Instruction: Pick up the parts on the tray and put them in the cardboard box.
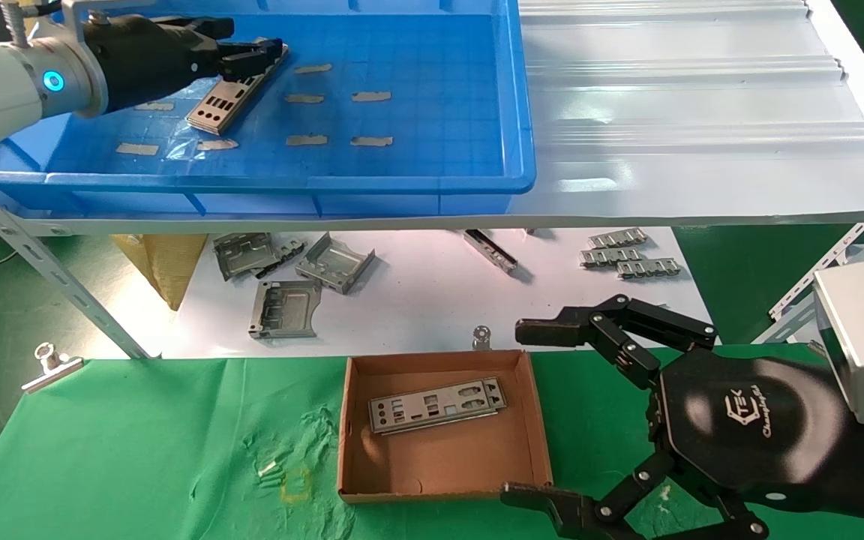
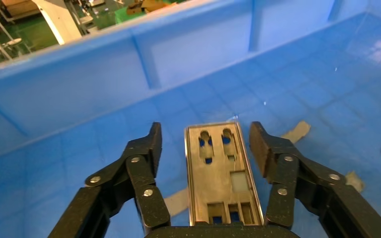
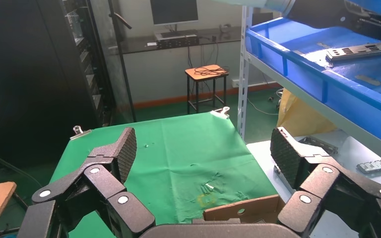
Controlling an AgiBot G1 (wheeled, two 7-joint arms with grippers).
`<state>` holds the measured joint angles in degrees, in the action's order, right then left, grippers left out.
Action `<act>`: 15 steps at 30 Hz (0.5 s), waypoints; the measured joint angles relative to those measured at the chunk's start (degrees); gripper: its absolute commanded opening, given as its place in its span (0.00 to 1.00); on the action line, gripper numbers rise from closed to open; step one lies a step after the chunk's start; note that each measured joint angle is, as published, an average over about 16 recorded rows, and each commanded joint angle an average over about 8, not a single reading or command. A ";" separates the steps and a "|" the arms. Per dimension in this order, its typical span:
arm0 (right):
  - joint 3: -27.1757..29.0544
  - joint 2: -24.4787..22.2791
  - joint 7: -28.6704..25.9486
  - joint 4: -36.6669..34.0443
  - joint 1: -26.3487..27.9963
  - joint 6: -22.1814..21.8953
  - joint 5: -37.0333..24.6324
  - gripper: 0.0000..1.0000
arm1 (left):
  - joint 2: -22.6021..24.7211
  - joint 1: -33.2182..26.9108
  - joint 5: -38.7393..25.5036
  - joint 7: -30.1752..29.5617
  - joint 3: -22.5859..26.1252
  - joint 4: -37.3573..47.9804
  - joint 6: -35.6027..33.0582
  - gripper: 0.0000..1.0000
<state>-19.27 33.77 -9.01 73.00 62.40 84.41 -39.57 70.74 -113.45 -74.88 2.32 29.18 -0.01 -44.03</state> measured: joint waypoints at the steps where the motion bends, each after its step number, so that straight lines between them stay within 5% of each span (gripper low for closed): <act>1: 0.00 0.00 0.00 0.00 0.00 0.00 0.00 1.00 | -0.14 -0.06 -0.05 -0.03 0.03 -0.02 -0.44 1.00; 5: -0.01 0.00 0.00 0.00 0.00 0.00 0.00 1.00 | -0.88 -0.30 -0.33 -0.07 0.23 -0.11 -2.75 0.94; 12: -0.01 -0.01 0.01 0.00 0.00 -0.01 0.01 1.00 | -2.33 -0.63 -1.09 0.65 0.76 -0.41 -5.98 0.06; 15: -0.02 -0.01 0.01 0.00 0.00 -0.01 0.01 1.00 | -2.89 -0.70 -1.36 1.22 0.93 -0.54 -6.51 0.00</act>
<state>-19.29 33.77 -9.00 73.00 62.40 84.41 -39.56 67.85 -114.15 -76.23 3.53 30.11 -0.56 -50.53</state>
